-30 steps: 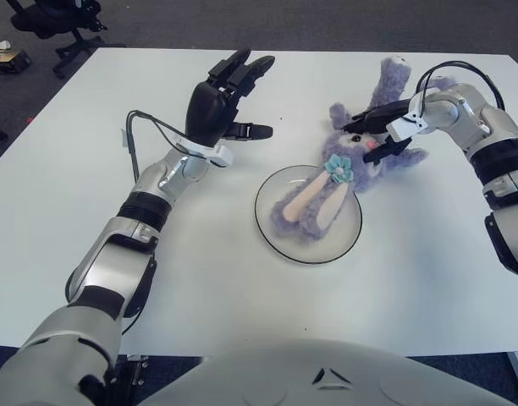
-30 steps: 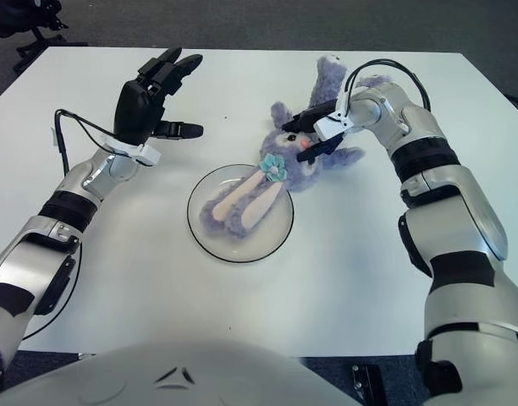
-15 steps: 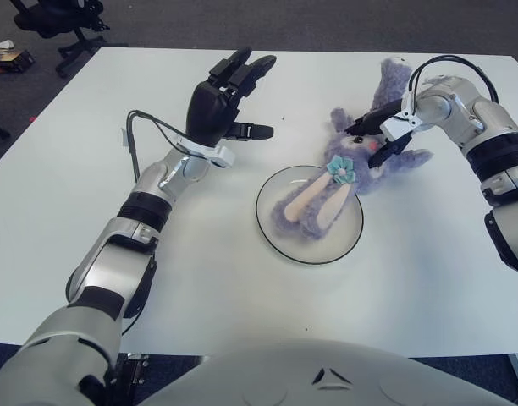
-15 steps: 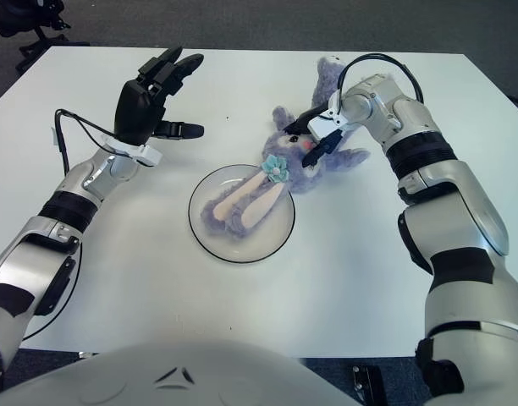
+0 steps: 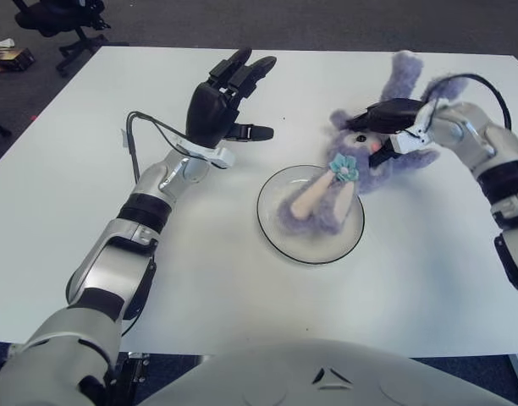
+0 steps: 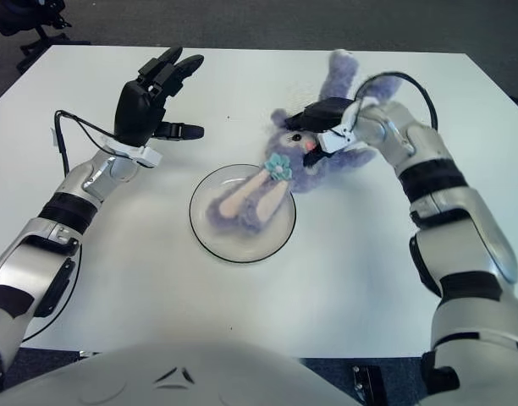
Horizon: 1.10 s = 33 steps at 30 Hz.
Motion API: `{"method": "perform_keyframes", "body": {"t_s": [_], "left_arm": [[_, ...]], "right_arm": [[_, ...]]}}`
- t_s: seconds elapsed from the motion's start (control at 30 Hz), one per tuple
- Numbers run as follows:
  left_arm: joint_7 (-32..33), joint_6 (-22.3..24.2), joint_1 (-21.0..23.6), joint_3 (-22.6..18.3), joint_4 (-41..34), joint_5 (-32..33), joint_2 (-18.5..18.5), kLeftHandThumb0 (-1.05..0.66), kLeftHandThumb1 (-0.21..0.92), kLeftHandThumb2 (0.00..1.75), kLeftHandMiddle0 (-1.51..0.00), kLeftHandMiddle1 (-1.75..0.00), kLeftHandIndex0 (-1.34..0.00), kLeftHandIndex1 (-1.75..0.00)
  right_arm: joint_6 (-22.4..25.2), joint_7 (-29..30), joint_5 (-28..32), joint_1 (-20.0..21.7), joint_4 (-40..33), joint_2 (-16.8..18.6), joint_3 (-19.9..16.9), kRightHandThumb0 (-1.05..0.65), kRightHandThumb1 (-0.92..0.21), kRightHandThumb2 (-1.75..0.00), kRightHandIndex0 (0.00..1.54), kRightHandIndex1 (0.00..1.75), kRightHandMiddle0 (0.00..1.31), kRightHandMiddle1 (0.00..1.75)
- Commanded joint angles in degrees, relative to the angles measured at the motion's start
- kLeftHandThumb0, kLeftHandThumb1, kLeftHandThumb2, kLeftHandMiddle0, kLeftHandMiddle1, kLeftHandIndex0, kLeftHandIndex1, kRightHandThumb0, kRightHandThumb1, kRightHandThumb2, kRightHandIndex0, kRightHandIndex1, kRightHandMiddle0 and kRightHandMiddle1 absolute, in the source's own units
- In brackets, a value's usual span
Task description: Put the doll into the plate.
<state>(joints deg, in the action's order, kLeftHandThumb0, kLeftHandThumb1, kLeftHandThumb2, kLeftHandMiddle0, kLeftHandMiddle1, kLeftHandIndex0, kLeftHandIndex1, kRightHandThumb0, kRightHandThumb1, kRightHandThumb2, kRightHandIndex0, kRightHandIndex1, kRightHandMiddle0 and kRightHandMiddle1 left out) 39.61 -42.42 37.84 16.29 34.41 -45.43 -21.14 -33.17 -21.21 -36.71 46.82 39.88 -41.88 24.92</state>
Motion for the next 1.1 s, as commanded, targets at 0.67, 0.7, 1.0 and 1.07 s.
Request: {"method": "perform_keyframes", "body": {"t_s": [0.67, 0.7, 1.0, 1.07], "left_arm": [[0.76, 0.56, 0.04, 0.22, 0.22, -0.40, -0.69, -0.22, 0.92, 0.29, -0.47, 0.00, -0.39, -0.22], [0.75, 0.57, 0.05, 0.22, 0.24, -0.40, -0.70, -0.22, 0.92, 0.29, -0.47, 0.00, -0.39, -0.22], [0.87, 0.81, 0.11, 0.26, 0.45, -0.58, -0.79, -0.23, 0.92, 0.29, -0.47, 0.00, -0.40, -0.21], [0.91, 0.85, 0.19, 0.29, 0.57, -0.61, -0.78, -0.23, 0.92, 0.29, -0.47, 0.00, -0.40, -0.21]], "right_arm": [[2.11, 2.30, 2.26, -4.22, 0.56, 0.58, -2.88, 0.00, -0.32, -1.29, 0.63, 1.65, 0.41, 1.75], [2.15, 2.44, 2.35, -4.25, 0.40, 0.51, -3.06, 0.00, -0.32, -1.29, 0.63, 1.65, 0.41, 1.75], [3.15, 0.56, 5.24, -5.28, -4.30, -1.01, -6.32, 0.00, -0.33, -1.28, 0.61, 1.66, 0.40, 1.75], [3.50, -0.32, 5.84, -5.55, -5.47, -1.31, -6.87, 0.00, -0.33, -1.28, 0.61, 1.66, 0.40, 1.75]]}}
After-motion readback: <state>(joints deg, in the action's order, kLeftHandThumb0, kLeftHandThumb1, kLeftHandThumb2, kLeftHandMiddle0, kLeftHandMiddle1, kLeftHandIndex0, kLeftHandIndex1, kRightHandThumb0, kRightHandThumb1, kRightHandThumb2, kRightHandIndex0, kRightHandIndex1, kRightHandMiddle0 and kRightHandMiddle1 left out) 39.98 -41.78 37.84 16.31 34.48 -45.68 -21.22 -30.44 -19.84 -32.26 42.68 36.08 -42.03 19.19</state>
